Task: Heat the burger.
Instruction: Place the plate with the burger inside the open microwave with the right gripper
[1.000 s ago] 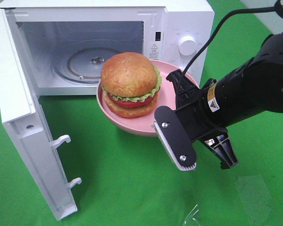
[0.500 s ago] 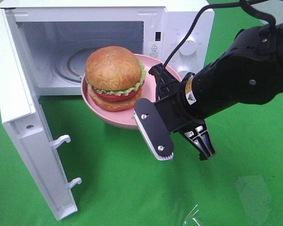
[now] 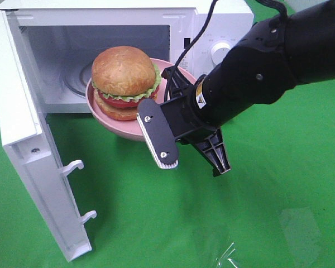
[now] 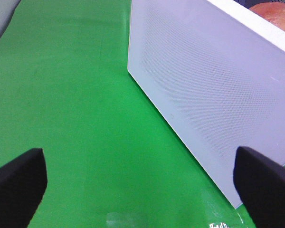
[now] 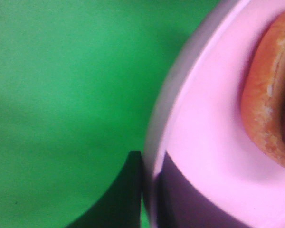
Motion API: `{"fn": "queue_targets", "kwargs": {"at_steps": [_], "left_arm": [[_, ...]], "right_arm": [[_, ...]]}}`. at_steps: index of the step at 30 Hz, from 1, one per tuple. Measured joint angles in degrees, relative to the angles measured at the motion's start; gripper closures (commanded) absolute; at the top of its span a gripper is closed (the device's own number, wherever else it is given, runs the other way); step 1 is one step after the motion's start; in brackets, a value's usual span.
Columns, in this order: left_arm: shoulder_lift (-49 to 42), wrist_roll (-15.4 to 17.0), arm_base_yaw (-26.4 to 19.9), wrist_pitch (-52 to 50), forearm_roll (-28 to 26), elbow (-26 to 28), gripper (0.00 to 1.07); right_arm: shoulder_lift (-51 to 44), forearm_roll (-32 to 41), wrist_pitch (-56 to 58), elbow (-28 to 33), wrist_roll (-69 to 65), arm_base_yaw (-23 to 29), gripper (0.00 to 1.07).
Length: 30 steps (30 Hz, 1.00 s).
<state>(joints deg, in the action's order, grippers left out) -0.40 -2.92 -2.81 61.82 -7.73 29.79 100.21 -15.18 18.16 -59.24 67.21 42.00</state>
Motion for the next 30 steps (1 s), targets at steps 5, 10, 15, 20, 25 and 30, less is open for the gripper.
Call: {"fn": "queue_targets", "kwargs": {"at_steps": [5, 10, 15, 20, 25, 30], "left_arm": [[0.00, 0.00, 0.00, 0.00, 0.00, 0.00, 0.07], [0.00, 0.00, 0.00, 0.00, 0.00, 0.00, 0.07], [0.00, 0.00, 0.00, 0.00, 0.00, 0.00, 0.07], [0.00, 0.00, 0.00, 0.00, 0.00, 0.00, 0.07], [0.00, 0.00, 0.00, 0.00, 0.00, 0.00, 0.07], [0.00, 0.00, 0.00, 0.00, 0.00, 0.00, 0.07]], "right_arm": [[2.01, 0.11, 3.21, -3.55, 0.06, 0.34, 1.07], [3.90, 0.46, 3.78, -5.90, 0.11, 0.52, 1.07], [5.10, 0.46, 4.07, -7.39, 0.23, 0.52, 1.07], [7.16, 1.32, 4.47, -9.97, 0.29, 0.52, 1.07], [9.68, 2.01, 5.96, -13.69, 0.17, 0.57, 1.07], [10.54, 2.23, 6.07, -16.21, -1.32, 0.63, 1.07]]}}
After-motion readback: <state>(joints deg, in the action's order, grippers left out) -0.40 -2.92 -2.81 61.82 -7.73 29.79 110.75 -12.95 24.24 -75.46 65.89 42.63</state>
